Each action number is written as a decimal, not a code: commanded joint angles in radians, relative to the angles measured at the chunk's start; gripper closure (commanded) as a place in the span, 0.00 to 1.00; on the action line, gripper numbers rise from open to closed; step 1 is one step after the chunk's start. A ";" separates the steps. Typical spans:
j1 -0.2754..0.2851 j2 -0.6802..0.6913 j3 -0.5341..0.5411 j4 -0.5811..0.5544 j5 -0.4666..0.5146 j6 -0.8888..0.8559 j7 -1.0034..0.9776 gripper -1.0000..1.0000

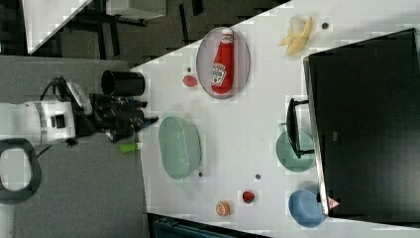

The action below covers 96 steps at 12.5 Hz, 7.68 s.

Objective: Drag strainer left to right.

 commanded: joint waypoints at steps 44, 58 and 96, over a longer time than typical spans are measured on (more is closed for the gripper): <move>0.185 0.592 0.334 -0.306 -0.201 0.819 1.397 0.00; -0.018 0.486 0.323 -0.457 -0.202 0.835 1.174 0.00; -0.191 0.160 0.109 -0.519 -0.175 0.686 0.296 0.00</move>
